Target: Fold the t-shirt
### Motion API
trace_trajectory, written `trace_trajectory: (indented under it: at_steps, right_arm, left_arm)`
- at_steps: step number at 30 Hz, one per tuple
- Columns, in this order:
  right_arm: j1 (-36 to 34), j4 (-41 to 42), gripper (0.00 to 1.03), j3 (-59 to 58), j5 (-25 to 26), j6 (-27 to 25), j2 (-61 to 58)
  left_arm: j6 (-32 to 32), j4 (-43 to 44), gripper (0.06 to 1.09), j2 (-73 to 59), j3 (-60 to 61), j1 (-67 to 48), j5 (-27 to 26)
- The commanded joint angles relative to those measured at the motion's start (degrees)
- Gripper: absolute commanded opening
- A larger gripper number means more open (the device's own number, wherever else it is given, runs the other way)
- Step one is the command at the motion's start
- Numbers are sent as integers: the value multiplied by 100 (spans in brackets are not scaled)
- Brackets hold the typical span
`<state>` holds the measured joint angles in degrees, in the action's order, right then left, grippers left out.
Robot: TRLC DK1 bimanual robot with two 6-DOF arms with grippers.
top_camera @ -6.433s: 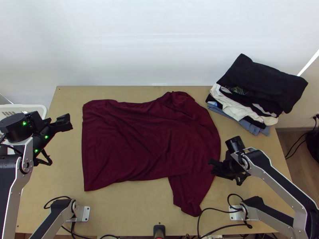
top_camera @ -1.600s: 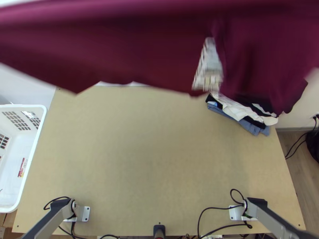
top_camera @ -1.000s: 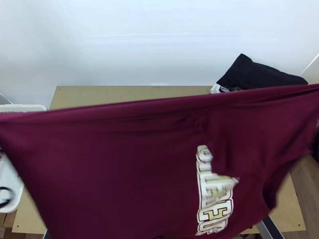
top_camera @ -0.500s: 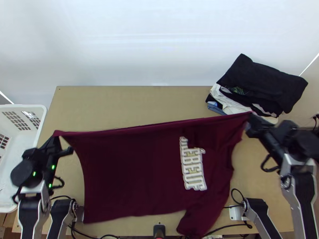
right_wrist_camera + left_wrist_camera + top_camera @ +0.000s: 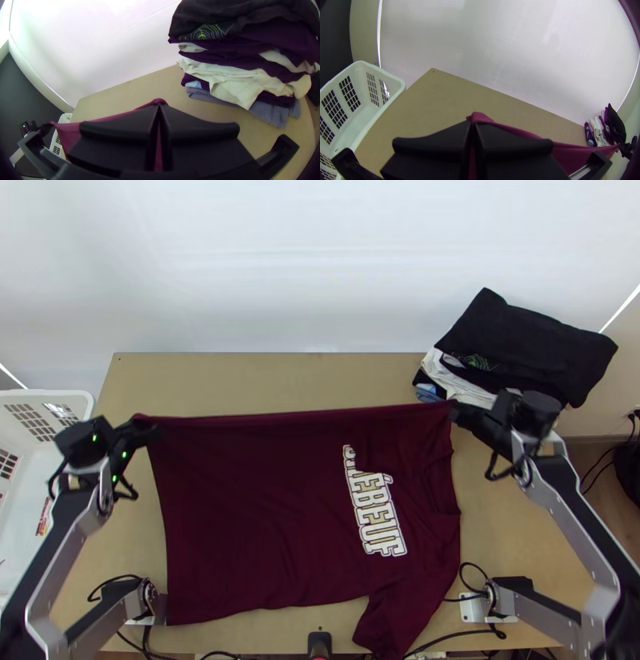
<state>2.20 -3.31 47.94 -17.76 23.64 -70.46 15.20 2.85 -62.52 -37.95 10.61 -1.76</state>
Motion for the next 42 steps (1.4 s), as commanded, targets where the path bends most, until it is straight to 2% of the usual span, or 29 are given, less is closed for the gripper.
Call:
trace_trajectory:
  at_steps: [1,12,21,29,42]
  right_arm:
    - [35,296,3,505,141,88,-504]
    - [299,384,3,1894,405,150,-2034]
    - [492,340,3,2914,537,211,-3053]
    - [510,120,3,3564,598,361,-3528]
    - [580,-820,3,3230,537,343,-3264]
  left_arm:
    - [71,286,9,-700,-458,99,18]
    - [79,348,9,-2414,-1601,231,18]
    - [97,268,9,-3337,-2524,319,-299]
    - [88,-813,9,-4031,-3552,319,-430]
    - [79,-2096,9,-3723,-3315,407,-1098]
